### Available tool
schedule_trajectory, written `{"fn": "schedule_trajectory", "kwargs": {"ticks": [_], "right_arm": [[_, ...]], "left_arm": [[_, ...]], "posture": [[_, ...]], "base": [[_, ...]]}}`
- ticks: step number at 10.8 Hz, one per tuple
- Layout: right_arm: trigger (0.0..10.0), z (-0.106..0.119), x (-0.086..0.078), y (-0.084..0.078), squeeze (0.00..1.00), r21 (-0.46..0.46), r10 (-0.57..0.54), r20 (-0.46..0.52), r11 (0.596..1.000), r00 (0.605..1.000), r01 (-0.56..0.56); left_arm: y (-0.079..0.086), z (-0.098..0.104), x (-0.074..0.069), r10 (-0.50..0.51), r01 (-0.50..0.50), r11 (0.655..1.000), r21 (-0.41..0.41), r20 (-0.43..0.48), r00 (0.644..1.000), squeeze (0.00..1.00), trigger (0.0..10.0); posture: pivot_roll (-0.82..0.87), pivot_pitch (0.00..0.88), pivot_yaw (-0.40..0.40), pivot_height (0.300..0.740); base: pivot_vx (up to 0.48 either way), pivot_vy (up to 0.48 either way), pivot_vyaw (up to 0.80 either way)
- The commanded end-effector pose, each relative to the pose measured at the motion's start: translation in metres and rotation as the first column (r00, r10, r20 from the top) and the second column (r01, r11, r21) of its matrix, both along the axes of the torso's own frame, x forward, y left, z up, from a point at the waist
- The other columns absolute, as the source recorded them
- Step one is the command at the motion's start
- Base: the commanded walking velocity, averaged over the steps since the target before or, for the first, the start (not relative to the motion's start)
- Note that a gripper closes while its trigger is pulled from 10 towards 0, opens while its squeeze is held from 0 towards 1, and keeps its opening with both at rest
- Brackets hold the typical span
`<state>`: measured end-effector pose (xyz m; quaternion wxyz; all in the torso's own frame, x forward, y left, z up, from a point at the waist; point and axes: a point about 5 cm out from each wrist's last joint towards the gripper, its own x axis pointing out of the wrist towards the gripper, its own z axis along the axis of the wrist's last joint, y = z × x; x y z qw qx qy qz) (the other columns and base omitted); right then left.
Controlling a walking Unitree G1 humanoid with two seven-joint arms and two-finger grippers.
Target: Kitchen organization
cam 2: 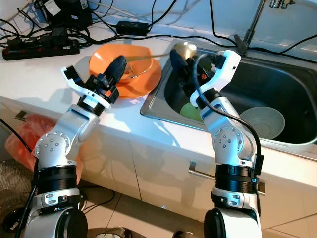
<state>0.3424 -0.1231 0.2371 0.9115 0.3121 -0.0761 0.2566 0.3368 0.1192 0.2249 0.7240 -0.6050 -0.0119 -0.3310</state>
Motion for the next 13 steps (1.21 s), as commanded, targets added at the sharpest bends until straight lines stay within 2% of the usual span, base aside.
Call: {"fn": "schedule_trajectory", "kwargs": {"ticks": [1, 2, 3, 4, 7, 9, 12, 13], "right_arm": [[10.0, 0.002, 0.001, 0.001, 1.0, 0.027, 0.016, -0.013, 1.0, 1.0, -0.016], [10.0, 0.001, 0.0, 0.001, 1.0, 0.027, 0.022, -0.012, 0.999, 1.0, -0.021], [10.0, -0.004, -0.001, 0.002, 0.64, 0.044, 0.017, -0.041, 0.999, 0.999, -0.016], [10.0, -0.007, -0.001, 0.005, 0.0, 0.065, 0.027, -0.058, 0.998, 0.998, -0.023], [10.0, -0.008, 0.0, 0.016, 0.0, 0.096, 0.068, -0.066, 0.993, 0.995, -0.062], [10.0, -0.003, 0.005, 0.028, 0.0, 0.171, 0.119, -0.057, 0.979, 0.991, -0.108], [10.0, 0.004, 0.008, 0.033, 0.0, 0.206, 0.139, -0.028, 0.97, 0.99, -0.13], [5.2, 0.009, 0.009, 0.03, 0.0, 0.267, 0.135, -0.004, 0.955, 0.991, -0.129]], "left_arm": [[-0.003, 0.009, -0.001, -0.016, 0.017, 1.0, -0.007, 0.024, 1.0, 0.0, 0.0], [-0.002, 0.01, -0.001, -0.013, 0.013, 1.0, -0.009, 0.026, 1.0, 0.0, 0.0], [0.003, 0.012, 0.002, 0.022, -0.021, 0.999, -0.037, 0.023, 0.999, 0.0, 0.0], [0.004, 0.012, 0.002, 0.02, -0.019, 0.999, -0.037, 0.025, 0.999, 0.0, 0.0], [-0.006, 0.01, -0.001, -0.023, 0.024, 0.999, -0.04, 0.017, 1.0, 0.0, 0.0], [-0.014, 0.007, -0.003, -0.074, 0.075, 0.997, -0.037, 0.019, 0.997, 0.0, 0.0], [-0.02, 0.008, -0.005, -0.109, 0.11, 0.993, -0.042, 0.026, 0.994, 0.0, 0.0], [-0.02, 0.008, -0.007, -0.117, 0.118, 0.992, -0.04, 0.029, 0.993, 0.0, 0.0]], "posture": [[0.14, 0.069, -0.005, 0.74], [0.14, 0.069, -0.005, 0.74], [0.13, 0.067, -0.005, 0.74], [0.13, 0.068, -0.006, 0.74], [0.14, 0.069, -0.007, 0.74], [0.14, 0.07, -0.006, 0.74], [0.14, 0.071, -0.006, 0.74], [0.14, 0.072, -0.008, 0.74]], "base": [[0.0, 0.0, 0.0], [0.0, 0.0, 0.0], [0.0, 0.0, 0.0], [0.0, 0.0, 0.0], [0.0, 0.0, 0.0], [0.0, 0.0, 0.0], [0.0, 0.0, 0.0], [0.0, 0.0, 0.0]]}}
